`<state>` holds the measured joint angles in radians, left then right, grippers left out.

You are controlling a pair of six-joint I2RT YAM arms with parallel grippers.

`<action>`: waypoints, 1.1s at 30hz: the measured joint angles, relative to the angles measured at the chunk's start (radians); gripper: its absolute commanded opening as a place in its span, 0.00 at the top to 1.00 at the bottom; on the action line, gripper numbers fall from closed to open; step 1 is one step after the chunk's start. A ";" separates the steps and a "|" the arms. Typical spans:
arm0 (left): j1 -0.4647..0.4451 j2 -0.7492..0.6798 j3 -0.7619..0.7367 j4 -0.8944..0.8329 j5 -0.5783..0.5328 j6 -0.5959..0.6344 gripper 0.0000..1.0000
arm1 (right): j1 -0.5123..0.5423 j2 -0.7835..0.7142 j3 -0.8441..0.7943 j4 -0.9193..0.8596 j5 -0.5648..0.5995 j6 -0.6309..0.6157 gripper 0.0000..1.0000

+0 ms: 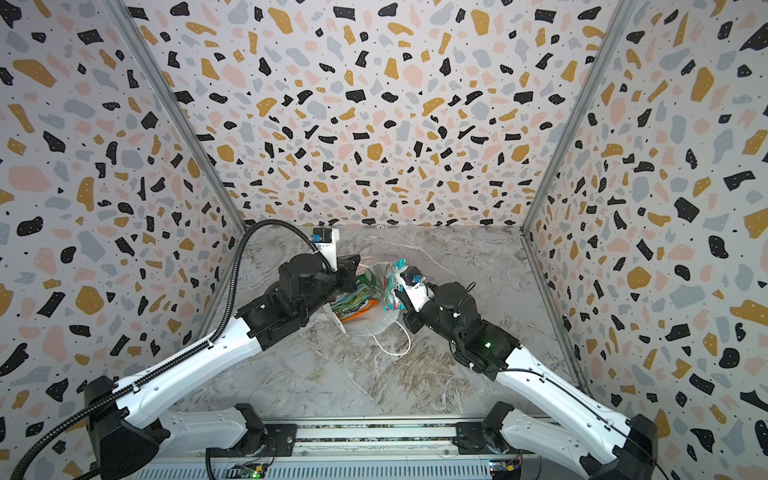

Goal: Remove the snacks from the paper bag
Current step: 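Carry the teal pack away from the bag and lower it onto the table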

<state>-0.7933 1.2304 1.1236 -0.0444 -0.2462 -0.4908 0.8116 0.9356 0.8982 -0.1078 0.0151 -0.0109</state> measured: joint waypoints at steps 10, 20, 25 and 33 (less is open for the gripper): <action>-0.001 0.000 0.000 0.000 0.003 0.000 1.00 | -0.048 -0.069 0.110 -0.028 0.135 -0.001 1.00; -0.006 0.000 0.000 -0.003 0.019 0.000 1.00 | -0.422 0.014 0.050 -0.015 -0.013 0.078 1.00; -0.006 0.000 0.000 -0.007 0.021 0.001 1.00 | -0.529 0.186 0.021 0.066 -0.149 0.105 1.00; -0.006 0.000 -0.004 -0.008 0.019 0.001 1.00 | -0.595 0.481 0.019 0.270 -0.367 0.142 1.00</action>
<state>-0.7998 1.2301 1.1194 -0.0525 -0.2268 -0.4896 0.2161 1.4162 0.9173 0.1619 -0.3523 0.1310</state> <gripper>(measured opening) 0.047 0.055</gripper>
